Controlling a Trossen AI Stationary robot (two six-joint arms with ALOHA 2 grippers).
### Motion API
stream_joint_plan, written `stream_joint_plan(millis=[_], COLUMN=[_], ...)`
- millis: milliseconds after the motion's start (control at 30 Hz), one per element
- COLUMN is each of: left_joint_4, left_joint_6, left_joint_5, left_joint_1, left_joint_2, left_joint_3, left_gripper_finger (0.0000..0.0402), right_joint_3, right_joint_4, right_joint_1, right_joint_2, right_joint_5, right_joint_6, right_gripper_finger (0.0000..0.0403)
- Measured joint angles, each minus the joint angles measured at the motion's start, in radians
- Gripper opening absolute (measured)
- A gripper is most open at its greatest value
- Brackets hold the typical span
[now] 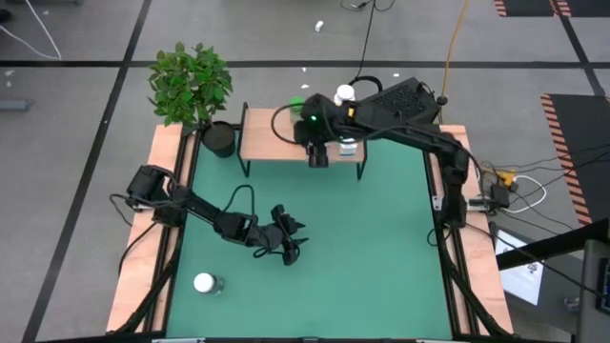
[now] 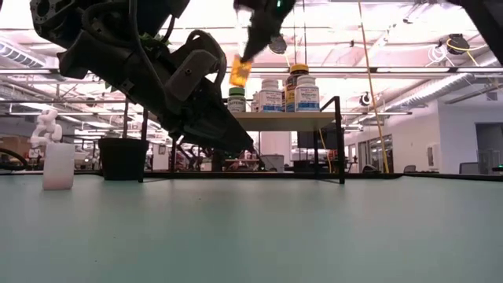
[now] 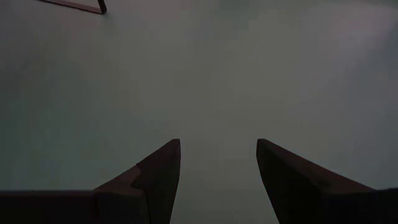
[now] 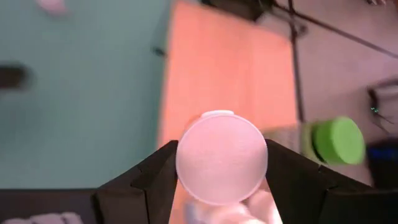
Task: Pick and place medicine bottles onto shelf by color
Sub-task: Put the orange pill bottle on the shelf
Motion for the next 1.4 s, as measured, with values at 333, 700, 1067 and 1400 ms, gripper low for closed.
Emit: stream_joint_plan(millis=[333, 700, 1067, 1400], left_joint_4=[-0.025, -0.052, -0.051, -0.053], left_joint_6=[0.014, 0.007, 0.009, 0.008], left_joint_5=[0.0, 0.0, 0.001, 0.001], left_joint_1=[0.006, 0.017, 0.028, 0.03], left_joint_2=[0.0, 0.0, 0.0, 0.0], left_joint_3=[0.0, 0.0, 0.0, 0.0], left_gripper_finger=[0.0212, 0.0212, 0.0212, 0.0212], right_joint_3=[-0.003, -0.006, -0.007, -0.006], right_joint_4=[0.094, 0.156, 0.122, 0.094], right_joint_1=[-0.09, -0.123, -0.158, -0.164], right_joint_2=[0.063, 0.066, 0.082, 0.107], right_joint_5=[-0.008, -0.105, -0.134, -0.188], right_joint_6=[-0.101, -0.117, -0.111, -0.093], right_gripper_finger=[0.0208, 0.0208, 0.0208, 0.0208])
